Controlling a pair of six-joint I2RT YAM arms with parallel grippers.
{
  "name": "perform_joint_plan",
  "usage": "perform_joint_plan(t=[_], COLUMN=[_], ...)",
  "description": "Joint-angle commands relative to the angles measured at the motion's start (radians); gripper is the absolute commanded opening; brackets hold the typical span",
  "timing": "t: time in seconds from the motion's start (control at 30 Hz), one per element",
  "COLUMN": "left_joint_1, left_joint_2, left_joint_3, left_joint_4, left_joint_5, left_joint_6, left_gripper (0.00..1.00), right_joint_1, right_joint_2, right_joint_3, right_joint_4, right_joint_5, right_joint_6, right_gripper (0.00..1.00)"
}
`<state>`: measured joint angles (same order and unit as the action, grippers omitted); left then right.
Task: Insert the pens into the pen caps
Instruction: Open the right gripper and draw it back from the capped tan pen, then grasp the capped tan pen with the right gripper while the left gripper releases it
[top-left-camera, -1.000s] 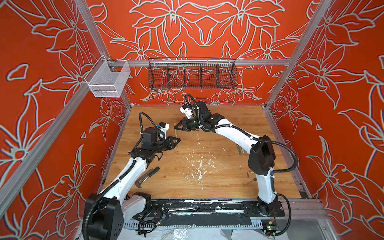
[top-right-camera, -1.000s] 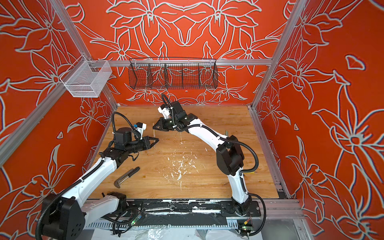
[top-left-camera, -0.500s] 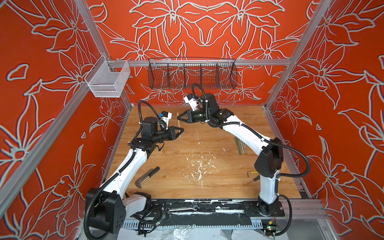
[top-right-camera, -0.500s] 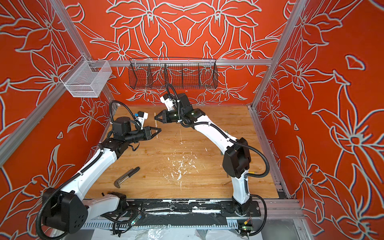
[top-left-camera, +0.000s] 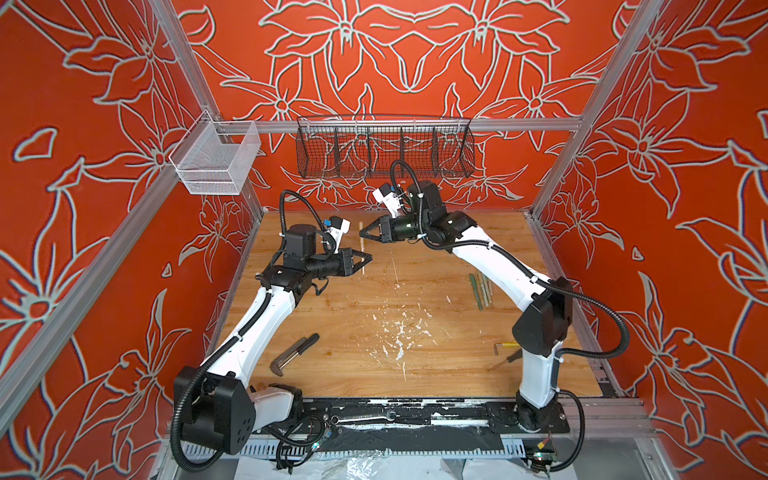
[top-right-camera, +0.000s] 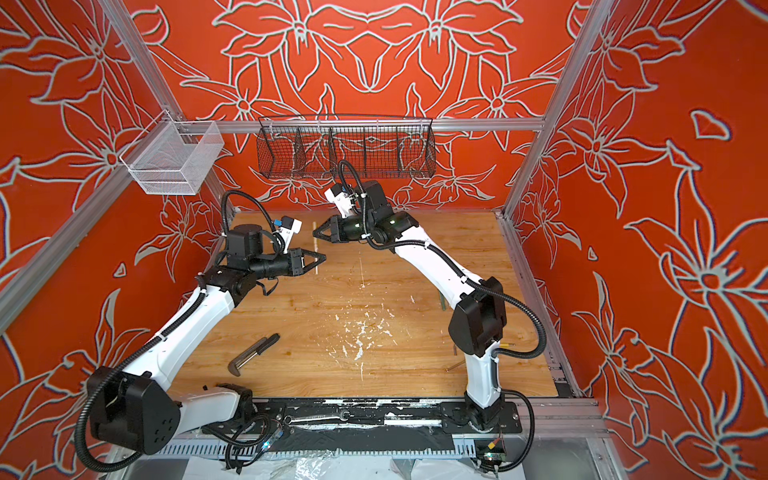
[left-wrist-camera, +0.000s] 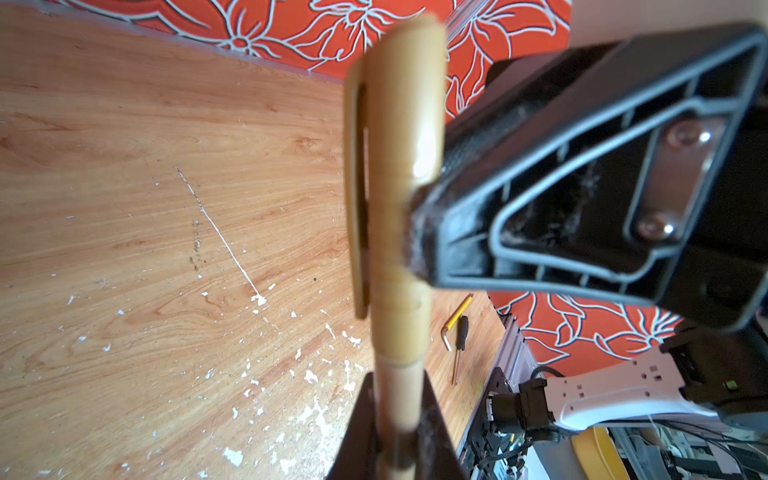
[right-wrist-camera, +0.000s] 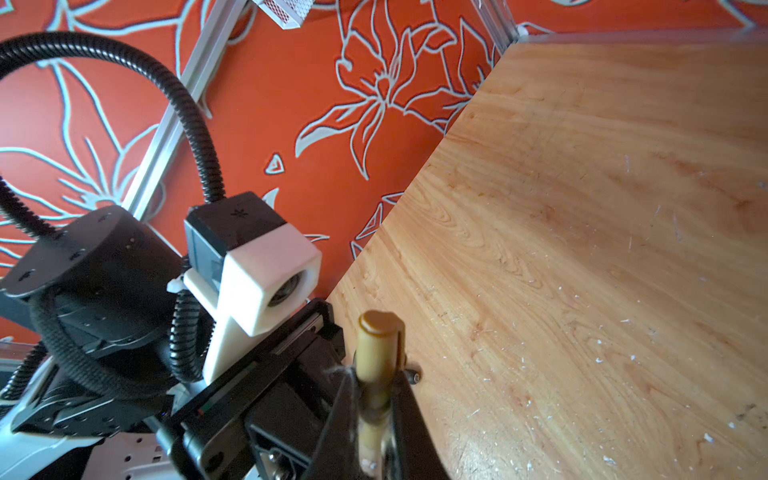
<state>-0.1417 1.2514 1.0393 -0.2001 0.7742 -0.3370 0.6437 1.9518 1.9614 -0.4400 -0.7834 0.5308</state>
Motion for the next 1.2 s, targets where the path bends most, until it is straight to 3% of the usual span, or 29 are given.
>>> perform_joint_plan(t=[0.0, 0.27, 0.43, 0.5, 0.6, 0.73, 0.8, 1.03, 1.17], left_joint_1=[0.036, 0.036, 0.036, 0.036, 0.035, 0.034, 0.035, 0.035, 0.034], left_joint_2=[-0.066, -0.057, -0.069, -0.09, -0.14, -0.273, -0.353, -0.451, -0.434], left_joint_3=[0.107, 0.101, 0.058, 0.031, -0.022, -0.145, -0.189, -0.219, -0.203], left_joint_4=[0.329, 0.32, 0.287, 0.253, 0.167, 0.109, 0.069, -0.118, -0.244], left_joint_5=[-0.085, -0.038, -0.001, 0.017, 0.03, -0.005, -0.036, -0.12, -0.264], left_joint_6=[0.085, 0.059, 0.038, 0.033, 0.036, 0.015, 0.004, 0.016, 0.038], left_gripper=[0.0, 0.01, 0.25, 0.44, 0.65, 0.83, 0.99, 0.97, 0.97], right_joint_1=[0.065, 0.046, -0.002, -0.033, -0.085, -0.149, -0.18, -0.285, -0.35], right_joint_2=[0.072, 0.029, 0.012, 0.012, 0.015, 0.022, 0.036, 0.185, 0.257], right_joint_3=[-0.03, -0.05, -0.069, -0.085, -0.116, -0.156, -0.159, -0.032, 0.011], right_joint_4=[-0.436, -0.341, -0.189, -0.152, -0.144, -0.201, -0.267, -0.682, -0.83], right_joint_5=[-0.222, -0.162, -0.11, -0.086, -0.072, -0.037, -0.011, 0.197, 0.392], right_joint_6=[-0.003, 0.061, 0.181, 0.207, 0.199, 0.123, 0.057, -0.288, -0.418], right_gripper=[0.0, 0.0, 0.0, 0.0, 0.0, 0.0, 0.0, 0.0, 0.0])
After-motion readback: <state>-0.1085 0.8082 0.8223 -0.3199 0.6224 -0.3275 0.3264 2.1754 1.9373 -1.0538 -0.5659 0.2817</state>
